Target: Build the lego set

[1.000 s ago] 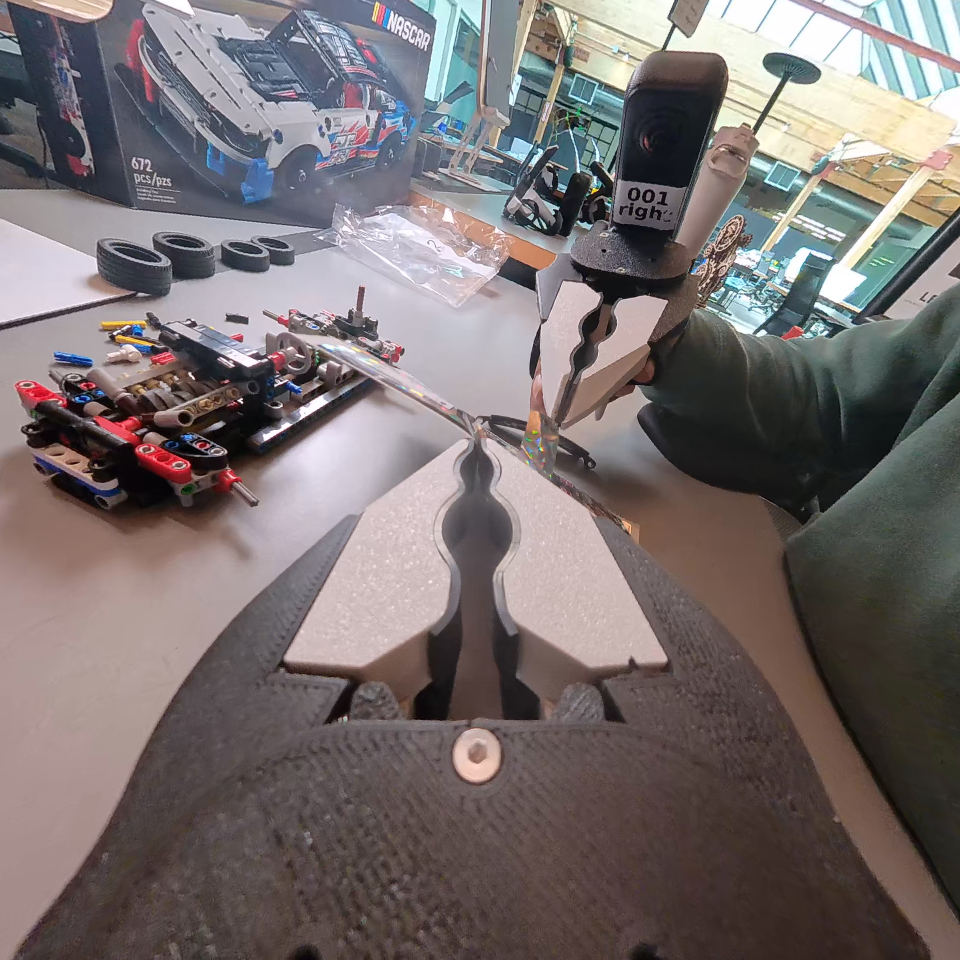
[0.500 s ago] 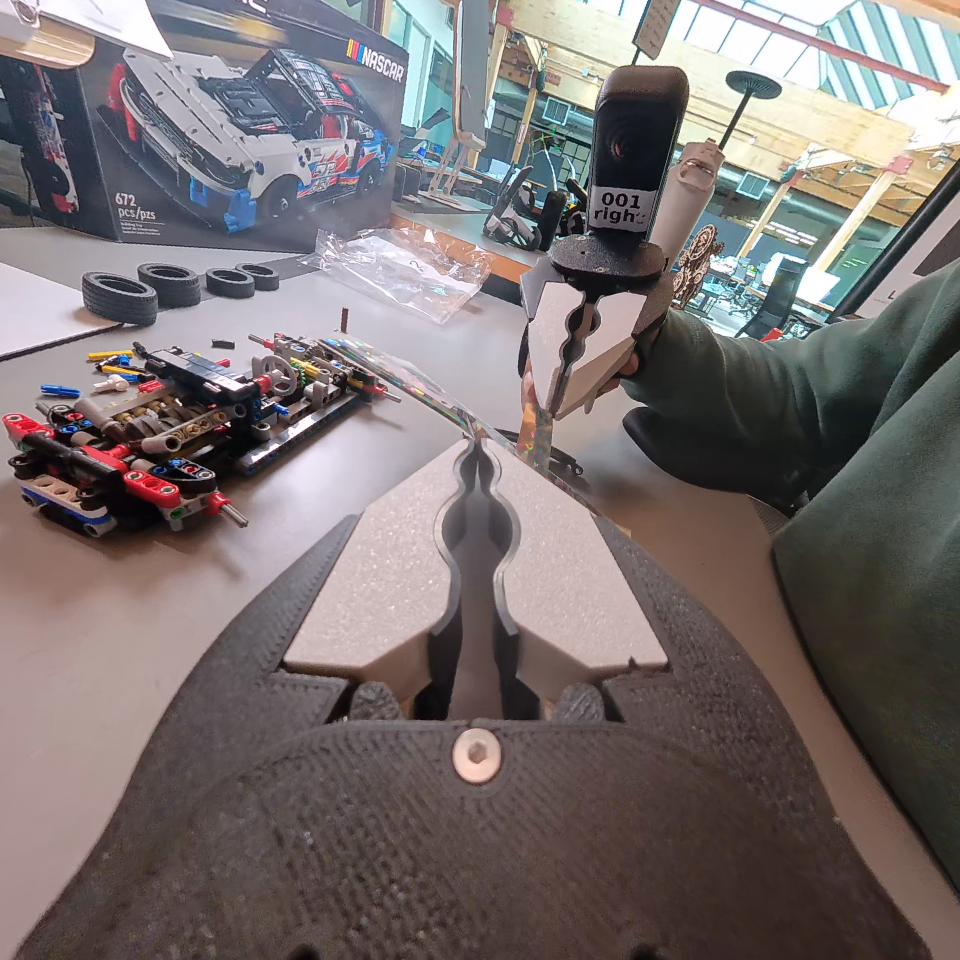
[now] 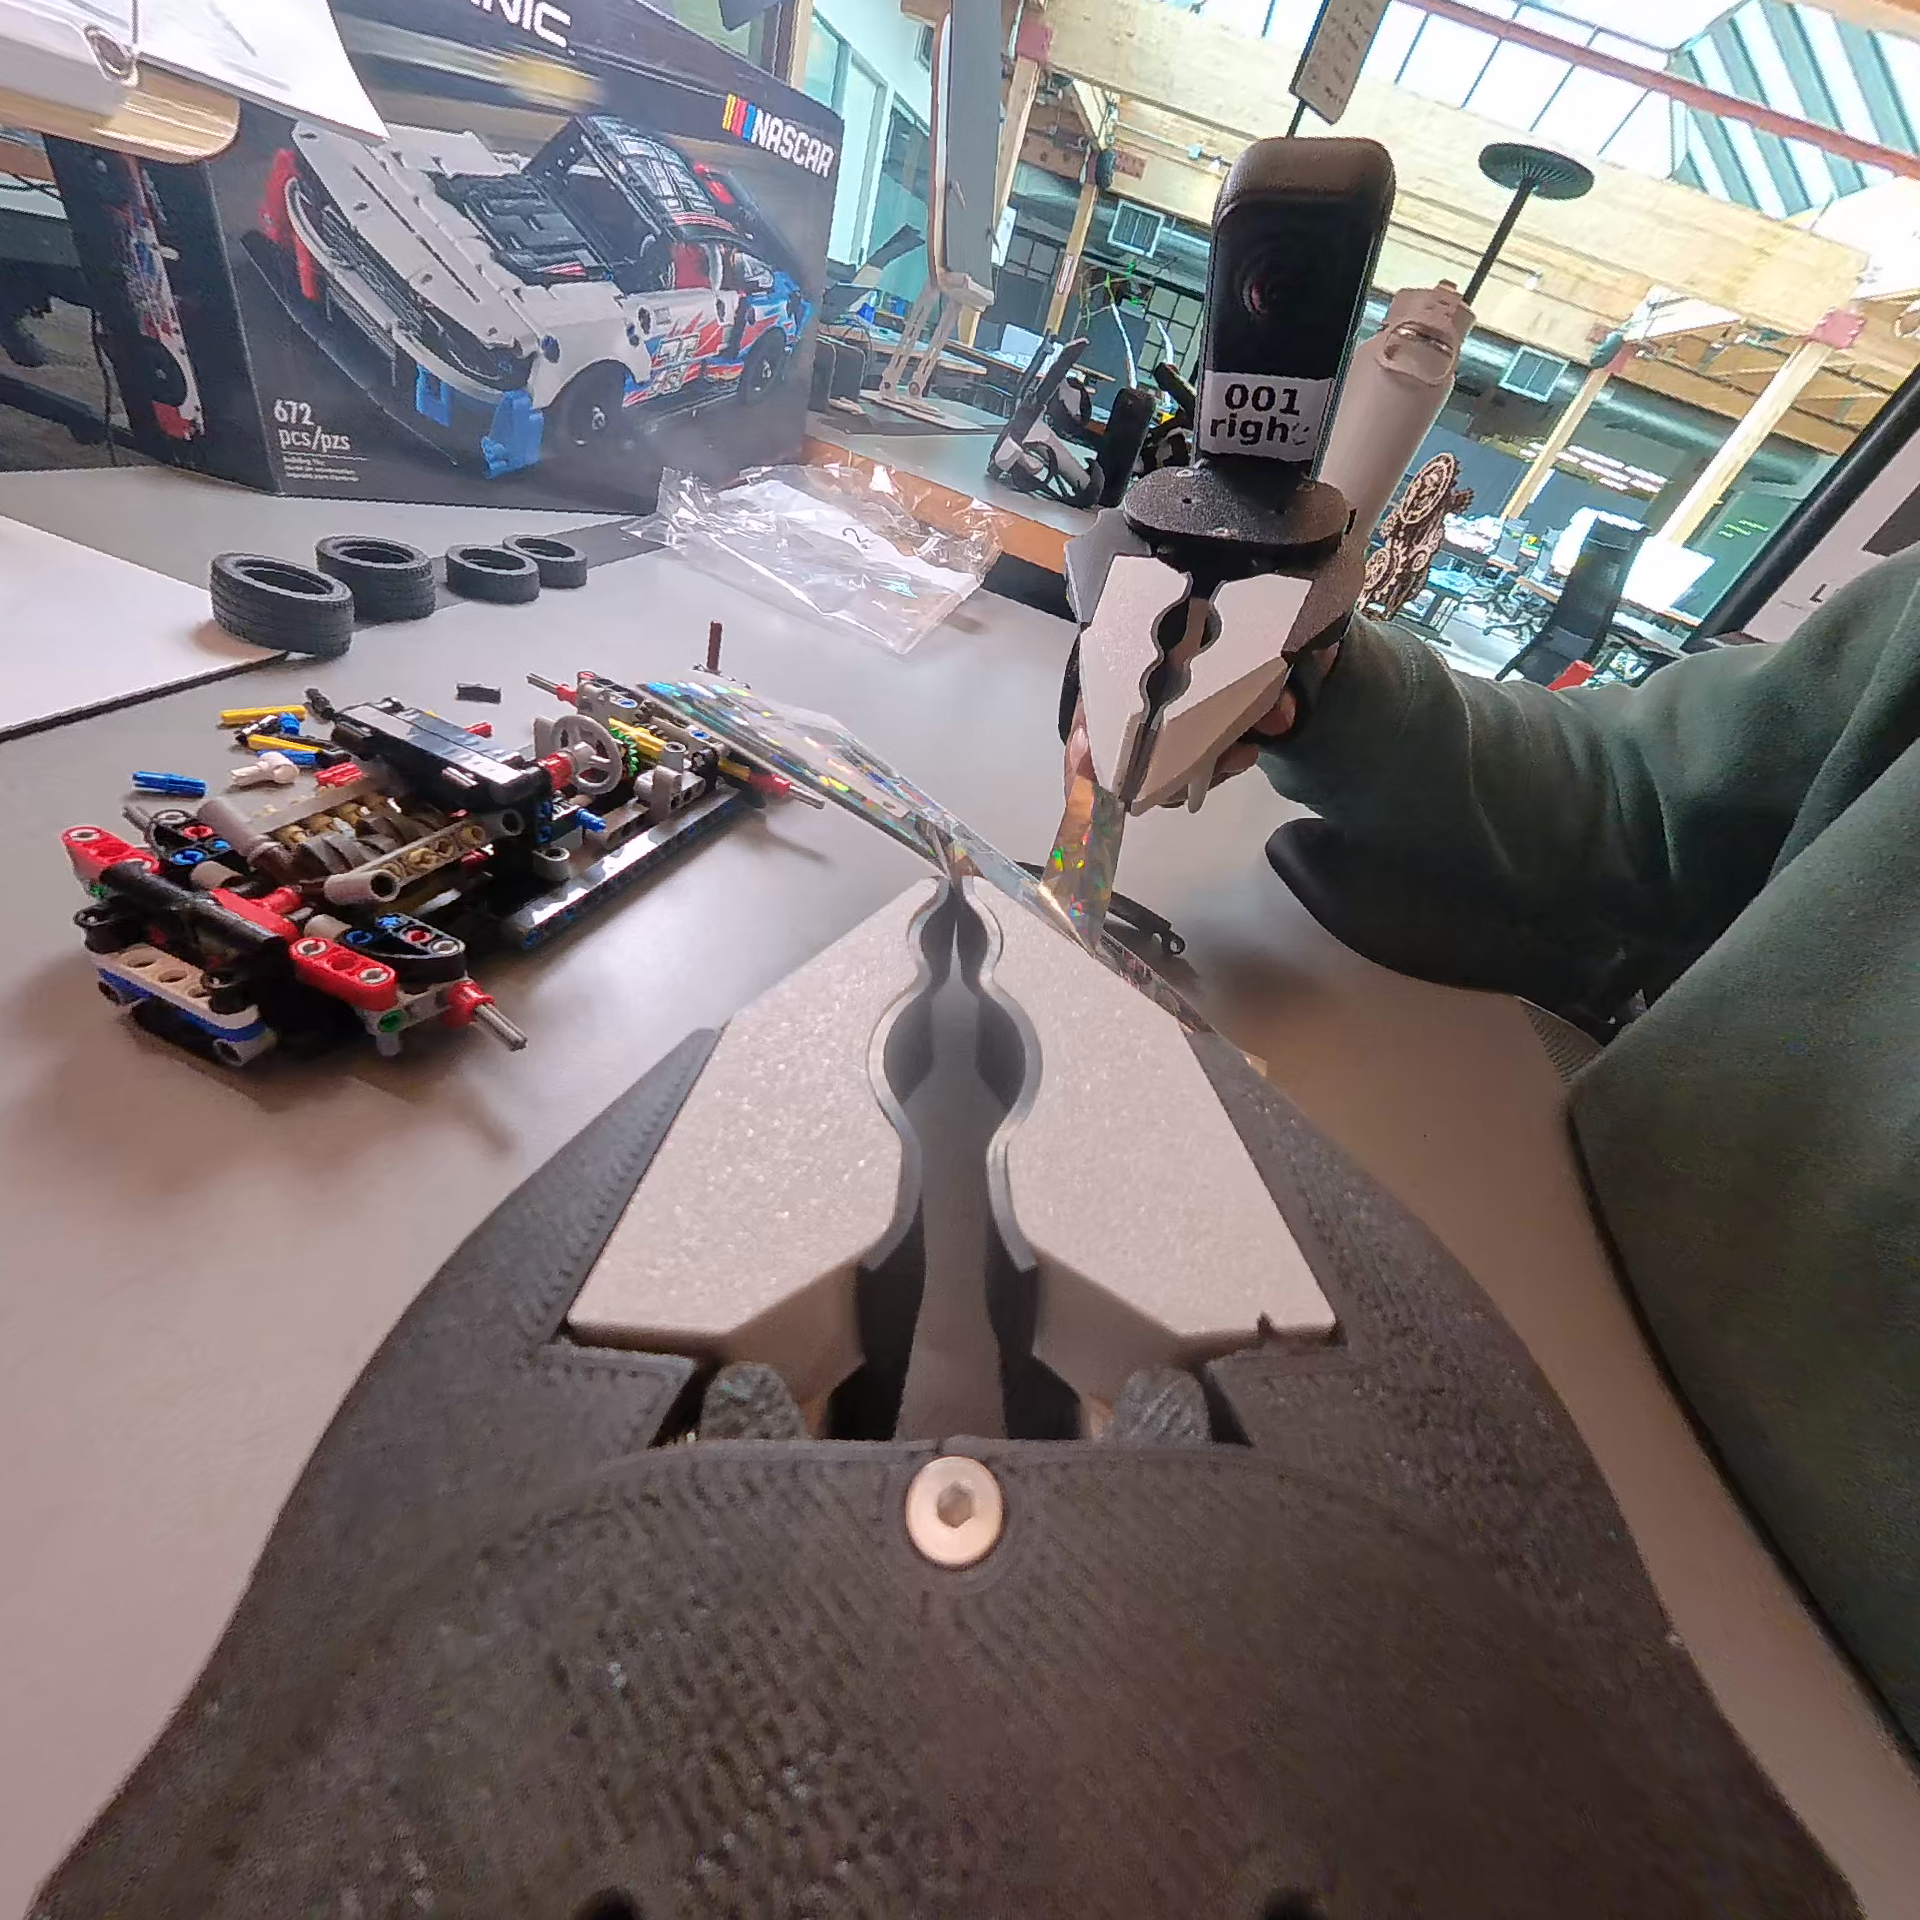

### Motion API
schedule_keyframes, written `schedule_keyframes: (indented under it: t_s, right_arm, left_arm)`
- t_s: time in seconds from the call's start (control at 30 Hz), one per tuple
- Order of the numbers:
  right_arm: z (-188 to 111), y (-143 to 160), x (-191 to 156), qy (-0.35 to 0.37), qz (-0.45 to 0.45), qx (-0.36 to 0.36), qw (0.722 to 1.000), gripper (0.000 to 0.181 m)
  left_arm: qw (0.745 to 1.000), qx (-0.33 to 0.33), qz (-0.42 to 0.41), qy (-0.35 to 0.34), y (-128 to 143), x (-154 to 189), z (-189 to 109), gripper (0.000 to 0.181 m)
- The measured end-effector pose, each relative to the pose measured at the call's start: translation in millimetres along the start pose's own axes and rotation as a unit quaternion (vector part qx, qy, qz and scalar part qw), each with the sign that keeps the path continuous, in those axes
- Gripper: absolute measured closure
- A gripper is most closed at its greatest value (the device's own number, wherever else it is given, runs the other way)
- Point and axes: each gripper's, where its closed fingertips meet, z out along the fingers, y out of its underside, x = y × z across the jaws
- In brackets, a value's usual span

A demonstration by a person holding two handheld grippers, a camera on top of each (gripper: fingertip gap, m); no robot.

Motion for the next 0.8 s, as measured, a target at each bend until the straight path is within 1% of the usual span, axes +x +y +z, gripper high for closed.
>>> schedule_keyframes:
  t_s: [0.8]
  right_arm:
    - [-9.3,-1.1,3.8,0.006,0.004,0.01,1.0,0.181]
  left_arm:
    - [1.0,-0.002,0.005,-0.011,0.0,-4.9,-2.4,0.181]
